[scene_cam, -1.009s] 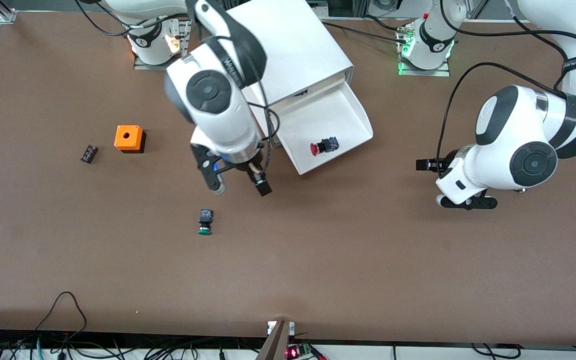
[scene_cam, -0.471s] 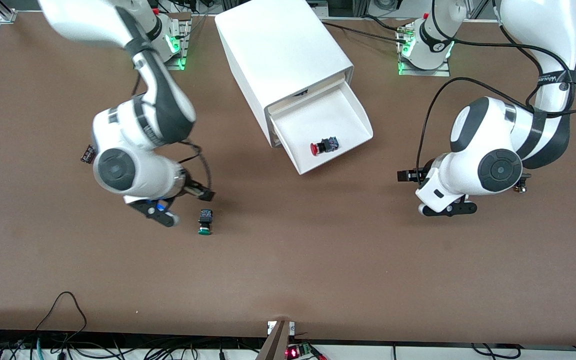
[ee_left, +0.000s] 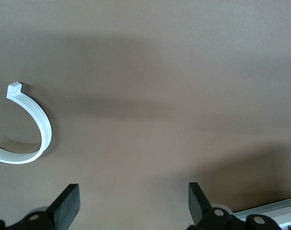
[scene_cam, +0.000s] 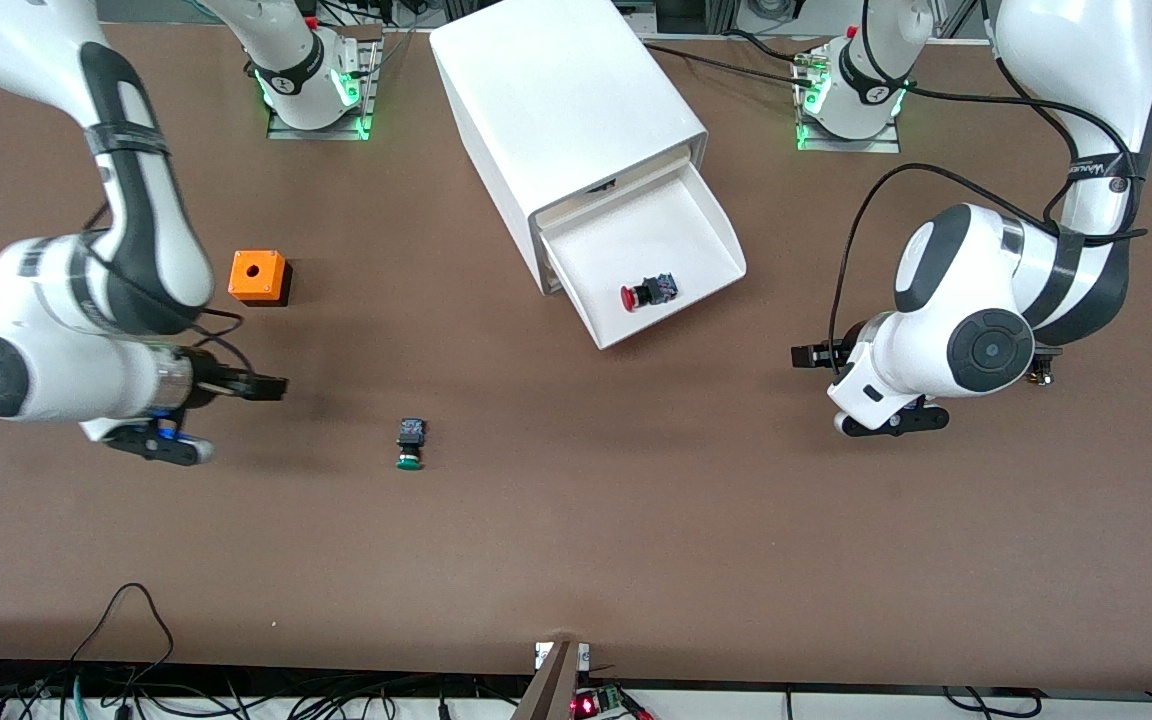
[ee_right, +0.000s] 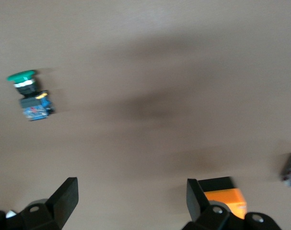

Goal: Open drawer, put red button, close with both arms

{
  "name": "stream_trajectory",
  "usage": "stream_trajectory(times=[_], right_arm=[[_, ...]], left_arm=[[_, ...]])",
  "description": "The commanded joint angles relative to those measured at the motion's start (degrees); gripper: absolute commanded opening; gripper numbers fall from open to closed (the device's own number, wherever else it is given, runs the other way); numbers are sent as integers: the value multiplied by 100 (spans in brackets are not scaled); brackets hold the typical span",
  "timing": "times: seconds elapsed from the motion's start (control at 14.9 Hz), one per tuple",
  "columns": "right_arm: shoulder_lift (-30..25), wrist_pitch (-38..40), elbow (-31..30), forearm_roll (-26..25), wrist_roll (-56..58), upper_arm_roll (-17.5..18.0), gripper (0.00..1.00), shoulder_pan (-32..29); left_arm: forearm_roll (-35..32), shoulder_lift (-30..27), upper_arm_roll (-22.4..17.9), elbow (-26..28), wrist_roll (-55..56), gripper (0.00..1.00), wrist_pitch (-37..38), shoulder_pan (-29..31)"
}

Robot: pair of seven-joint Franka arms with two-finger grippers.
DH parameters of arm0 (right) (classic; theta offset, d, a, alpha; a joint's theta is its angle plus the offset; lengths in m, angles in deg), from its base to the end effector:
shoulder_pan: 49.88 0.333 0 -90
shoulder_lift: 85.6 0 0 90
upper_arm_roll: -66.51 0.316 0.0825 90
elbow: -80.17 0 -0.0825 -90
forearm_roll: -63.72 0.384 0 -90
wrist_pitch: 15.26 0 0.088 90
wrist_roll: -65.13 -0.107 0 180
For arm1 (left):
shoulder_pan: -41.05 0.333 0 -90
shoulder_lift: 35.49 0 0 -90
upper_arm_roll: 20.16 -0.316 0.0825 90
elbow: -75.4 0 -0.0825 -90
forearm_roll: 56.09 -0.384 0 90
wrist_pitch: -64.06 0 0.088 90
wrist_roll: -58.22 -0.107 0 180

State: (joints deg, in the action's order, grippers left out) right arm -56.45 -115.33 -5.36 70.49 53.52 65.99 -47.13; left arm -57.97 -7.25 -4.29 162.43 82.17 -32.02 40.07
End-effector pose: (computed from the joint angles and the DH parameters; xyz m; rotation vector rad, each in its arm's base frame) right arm 0.6668 0.0375 0.3582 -3.0227 0.3014 0.4064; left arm 0.6317 -0.1624 0.3629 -3.0779 -0.1940 0.5165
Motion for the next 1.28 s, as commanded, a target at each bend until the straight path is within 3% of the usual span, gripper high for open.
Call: stream_trajectory(times=[0.0, 0.13, 0.4, 0.61, 0.87, 1.21], right_arm=[[-935, -83, -753, -254, 396, -123, 100, -11], [-1523, -83, -1016, -544, 405, -132, 100, -11], [-2666, -92, -1570, -659, 414, -123, 100, -11], [-3239, -171, -1861, -774, 414, -88, 100, -2], [-3950, -468, -2562, -827, 414, -88, 100, -2], [-3698, -233, -2083, -871, 423, -97, 100, -11]], left_arm=[[-76, 50, 3, -107, 276, 99, 11, -86], [-76, -3, 12, 102, 967, 99, -24, -244], [-120, -21, 30, 692, 2515, 99, -1226, -823], [-85, -20, 65, 824, 2632, 99, -1772, -877], [-76, -143, 398, 1455, 2922, 99, -2765, -930], [21, -310, 987, 1817, 3352, 99, -2811, -833]])
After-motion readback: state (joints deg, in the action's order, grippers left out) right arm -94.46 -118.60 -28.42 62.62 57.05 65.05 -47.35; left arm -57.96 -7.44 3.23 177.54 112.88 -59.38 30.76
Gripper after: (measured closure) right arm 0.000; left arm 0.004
